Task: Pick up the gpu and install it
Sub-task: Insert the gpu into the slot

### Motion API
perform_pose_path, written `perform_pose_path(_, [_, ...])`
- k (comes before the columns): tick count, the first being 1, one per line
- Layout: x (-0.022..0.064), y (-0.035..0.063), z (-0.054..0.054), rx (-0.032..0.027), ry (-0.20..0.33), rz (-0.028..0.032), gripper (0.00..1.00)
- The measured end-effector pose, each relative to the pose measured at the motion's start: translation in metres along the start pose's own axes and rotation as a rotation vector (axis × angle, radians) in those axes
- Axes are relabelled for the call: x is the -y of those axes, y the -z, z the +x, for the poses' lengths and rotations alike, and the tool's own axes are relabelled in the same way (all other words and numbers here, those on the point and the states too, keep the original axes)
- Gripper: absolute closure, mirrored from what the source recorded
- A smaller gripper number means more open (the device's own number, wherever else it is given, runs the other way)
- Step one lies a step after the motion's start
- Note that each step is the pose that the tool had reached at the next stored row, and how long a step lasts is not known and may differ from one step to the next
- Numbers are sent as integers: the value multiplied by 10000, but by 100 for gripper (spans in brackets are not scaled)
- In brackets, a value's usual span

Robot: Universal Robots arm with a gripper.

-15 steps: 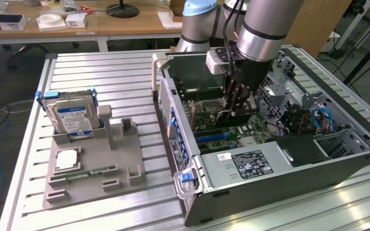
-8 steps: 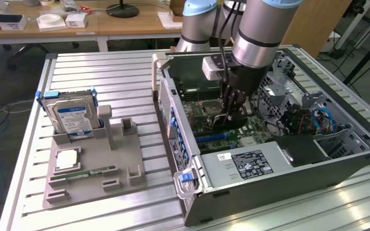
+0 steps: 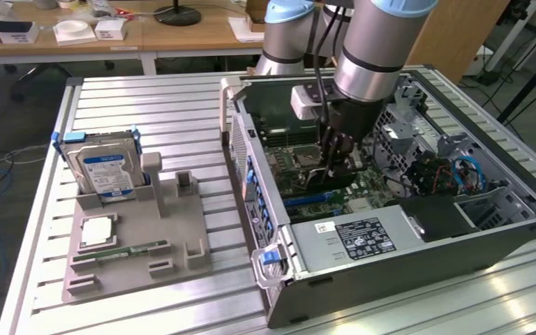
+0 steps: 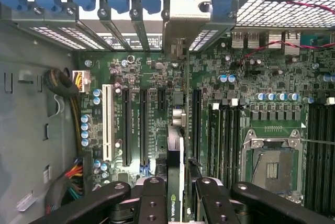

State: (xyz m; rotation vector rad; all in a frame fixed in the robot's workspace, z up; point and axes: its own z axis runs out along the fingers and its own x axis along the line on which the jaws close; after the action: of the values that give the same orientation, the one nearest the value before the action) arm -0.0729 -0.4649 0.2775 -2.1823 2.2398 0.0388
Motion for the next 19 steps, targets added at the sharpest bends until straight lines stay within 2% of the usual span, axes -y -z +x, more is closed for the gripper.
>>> perform_pose_path(10, [-53, -56, 3, -4, 2, -2, 74])
perform_pose_path(19, [-58, -98, 4, 0, 3, 0, 74])
